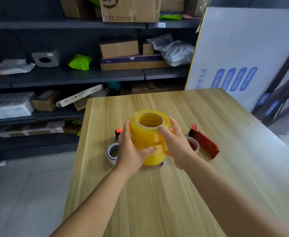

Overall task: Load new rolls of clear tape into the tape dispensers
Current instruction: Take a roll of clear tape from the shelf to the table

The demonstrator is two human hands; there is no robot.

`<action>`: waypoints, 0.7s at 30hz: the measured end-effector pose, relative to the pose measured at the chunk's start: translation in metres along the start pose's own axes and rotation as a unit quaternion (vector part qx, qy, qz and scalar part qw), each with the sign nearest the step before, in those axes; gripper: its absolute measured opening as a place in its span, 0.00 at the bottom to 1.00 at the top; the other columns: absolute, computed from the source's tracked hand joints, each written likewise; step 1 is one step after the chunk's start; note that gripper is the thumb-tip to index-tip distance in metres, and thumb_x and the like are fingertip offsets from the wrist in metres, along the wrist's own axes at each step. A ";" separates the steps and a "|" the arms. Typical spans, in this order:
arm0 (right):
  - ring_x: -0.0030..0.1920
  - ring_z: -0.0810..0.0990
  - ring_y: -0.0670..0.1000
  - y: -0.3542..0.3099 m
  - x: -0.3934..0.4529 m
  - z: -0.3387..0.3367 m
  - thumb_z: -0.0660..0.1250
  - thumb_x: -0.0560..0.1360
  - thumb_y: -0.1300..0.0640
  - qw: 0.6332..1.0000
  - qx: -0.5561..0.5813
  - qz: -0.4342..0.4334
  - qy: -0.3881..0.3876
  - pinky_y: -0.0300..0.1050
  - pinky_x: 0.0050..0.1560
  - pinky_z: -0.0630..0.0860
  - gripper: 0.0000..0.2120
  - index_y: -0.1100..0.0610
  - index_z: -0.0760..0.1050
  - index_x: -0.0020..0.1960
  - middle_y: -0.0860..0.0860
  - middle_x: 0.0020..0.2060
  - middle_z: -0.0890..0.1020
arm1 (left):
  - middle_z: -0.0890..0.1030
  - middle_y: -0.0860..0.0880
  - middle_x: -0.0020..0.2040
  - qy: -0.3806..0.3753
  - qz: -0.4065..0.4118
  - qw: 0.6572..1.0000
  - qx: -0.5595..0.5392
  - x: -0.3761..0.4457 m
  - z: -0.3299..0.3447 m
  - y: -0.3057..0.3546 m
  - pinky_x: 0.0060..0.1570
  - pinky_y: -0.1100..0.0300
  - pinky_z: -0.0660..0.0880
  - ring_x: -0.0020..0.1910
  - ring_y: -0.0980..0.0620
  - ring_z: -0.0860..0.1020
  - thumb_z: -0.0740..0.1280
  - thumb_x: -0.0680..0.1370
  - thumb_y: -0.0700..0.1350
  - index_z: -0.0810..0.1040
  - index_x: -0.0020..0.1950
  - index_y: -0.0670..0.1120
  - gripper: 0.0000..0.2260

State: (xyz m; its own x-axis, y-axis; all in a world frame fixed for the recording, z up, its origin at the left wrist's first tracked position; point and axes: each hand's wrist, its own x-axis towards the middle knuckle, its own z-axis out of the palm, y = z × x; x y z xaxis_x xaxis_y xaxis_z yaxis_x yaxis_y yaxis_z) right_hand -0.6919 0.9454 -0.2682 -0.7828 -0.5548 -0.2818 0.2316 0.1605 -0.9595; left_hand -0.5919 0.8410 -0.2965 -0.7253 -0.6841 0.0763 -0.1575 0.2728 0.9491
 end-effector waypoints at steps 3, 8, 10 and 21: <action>0.61 0.76 0.52 -0.010 0.033 0.006 0.69 0.65 0.39 1.000 -0.026 -0.003 -0.012 0.58 0.62 0.74 0.37 0.36 0.59 0.72 0.47 0.65 0.74 | 0.64 0.59 0.69 0.001 0.010 1.000 -0.028 0.029 0.000 -0.002 0.69 0.51 0.65 0.68 0.54 0.64 0.80 0.63 0.41 0.52 0.74 0.58 0.49; 0.55 0.76 0.48 -0.024 0.097 0.018 0.67 0.74 0.45 0.999 -0.029 0.002 -0.032 0.49 0.51 0.77 0.30 0.37 0.58 0.73 0.46 0.62 0.73 | 0.64 0.55 0.72 0.025 -0.027 0.999 -0.029 0.086 -0.001 -0.008 0.64 0.44 0.72 0.69 0.50 0.67 0.77 0.56 0.57 0.49 0.72 0.66 0.52; 0.52 0.76 0.45 -0.028 0.123 0.024 0.66 0.76 0.48 0.999 -0.026 -0.001 -0.041 0.45 0.46 0.75 0.28 0.39 0.60 0.72 0.45 0.59 0.75 | 0.62 0.54 0.74 0.031 -0.032 0.999 -0.021 0.110 0.000 -0.013 0.64 0.44 0.72 0.70 0.50 0.67 0.76 0.57 0.57 0.48 0.73 0.65 0.52; 0.65 0.73 0.52 -0.009 0.237 0.040 0.69 0.63 0.40 0.990 -0.080 0.043 -0.109 0.58 0.65 0.72 0.37 0.34 0.60 0.71 0.47 0.66 0.74 | 0.62 0.51 0.69 0.073 -0.119 0.989 -0.036 0.196 0.027 -0.056 0.54 0.66 0.72 0.66 0.53 0.66 0.75 0.66 0.30 0.49 0.74 0.53 0.47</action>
State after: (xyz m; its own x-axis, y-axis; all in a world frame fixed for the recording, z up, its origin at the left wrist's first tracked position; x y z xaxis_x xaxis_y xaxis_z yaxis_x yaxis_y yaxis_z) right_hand -0.8568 0.7801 -0.3260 -0.6166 -0.6934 -0.3727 0.1846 0.3328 -0.9247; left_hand -0.7437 0.7096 -0.3435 -0.5675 -0.8155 -0.1137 -0.2596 0.0461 0.9646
